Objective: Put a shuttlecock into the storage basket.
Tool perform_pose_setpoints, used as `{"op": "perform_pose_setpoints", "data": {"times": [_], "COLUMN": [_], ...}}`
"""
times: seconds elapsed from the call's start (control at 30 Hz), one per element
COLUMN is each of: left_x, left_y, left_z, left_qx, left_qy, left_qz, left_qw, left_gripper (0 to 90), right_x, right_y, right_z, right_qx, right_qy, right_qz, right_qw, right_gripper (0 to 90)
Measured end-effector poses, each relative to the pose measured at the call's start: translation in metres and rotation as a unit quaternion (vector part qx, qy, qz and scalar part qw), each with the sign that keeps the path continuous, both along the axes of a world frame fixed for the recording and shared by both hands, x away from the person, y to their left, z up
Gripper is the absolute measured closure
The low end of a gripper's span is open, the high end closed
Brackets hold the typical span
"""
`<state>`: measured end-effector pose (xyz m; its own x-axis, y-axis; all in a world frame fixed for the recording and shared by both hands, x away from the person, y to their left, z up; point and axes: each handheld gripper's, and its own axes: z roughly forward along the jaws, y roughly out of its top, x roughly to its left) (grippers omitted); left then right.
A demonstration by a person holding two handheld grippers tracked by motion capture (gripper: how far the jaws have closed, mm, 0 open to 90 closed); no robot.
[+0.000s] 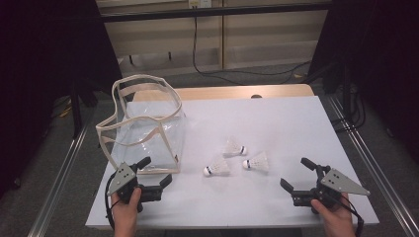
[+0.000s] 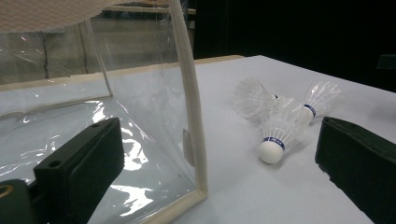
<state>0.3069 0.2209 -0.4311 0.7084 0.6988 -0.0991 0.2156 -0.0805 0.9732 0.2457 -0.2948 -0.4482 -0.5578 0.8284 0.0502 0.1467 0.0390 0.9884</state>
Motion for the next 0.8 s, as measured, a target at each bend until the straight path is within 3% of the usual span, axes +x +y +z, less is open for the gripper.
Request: {"op": "perform_pose_setpoints", "data": {"times": [0.8], "left_x": [-0.002], "left_y": [-0.015], "left_z": [0.003], "left_qx": [-0.002], "left_qy": [-0.001], "left_qz": [-0.039], "left_qw": [0.9992], "left_gripper": [1.2], "right_x": [0.000], "right_y": [-0.001], "right_z": [0.000], "right_qx": [-0.002], "right_qy": [0.002], "right_qz": [0.003], "right_qw": [1.0000], "right_gripper": [0.0]}}
